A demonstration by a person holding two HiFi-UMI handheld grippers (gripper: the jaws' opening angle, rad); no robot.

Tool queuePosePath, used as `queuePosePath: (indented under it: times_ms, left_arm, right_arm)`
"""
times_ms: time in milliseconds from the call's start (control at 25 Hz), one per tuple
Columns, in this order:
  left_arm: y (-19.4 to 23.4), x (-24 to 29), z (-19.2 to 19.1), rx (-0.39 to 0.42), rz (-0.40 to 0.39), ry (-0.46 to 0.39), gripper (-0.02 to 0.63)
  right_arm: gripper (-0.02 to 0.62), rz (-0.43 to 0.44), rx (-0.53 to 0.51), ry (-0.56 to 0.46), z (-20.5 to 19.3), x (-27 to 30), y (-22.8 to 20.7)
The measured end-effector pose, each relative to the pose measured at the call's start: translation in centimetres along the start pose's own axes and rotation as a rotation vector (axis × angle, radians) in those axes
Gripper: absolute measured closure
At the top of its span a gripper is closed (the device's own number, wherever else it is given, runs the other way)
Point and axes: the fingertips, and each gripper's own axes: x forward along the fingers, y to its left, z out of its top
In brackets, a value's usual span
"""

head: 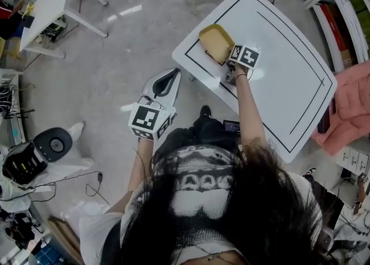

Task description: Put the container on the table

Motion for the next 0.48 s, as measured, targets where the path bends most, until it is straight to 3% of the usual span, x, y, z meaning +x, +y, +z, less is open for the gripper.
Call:
queuePosePath:
  times_ms: [80,480]
  left_arm:
    - [-0.2,0.0,-0.1,-0.006,-0.003,0.0,0.606]
    - [-0.1,-1.1,-0.1,-0.015,-0.036,-0.03,0.606]
  right_arm:
    - [0.467,0.012,-0.01,-0.009,0.2,-0.6,-0.1]
    - [0.465,0.142,-0.113,-0.119,0.6,-6.9,2.6]
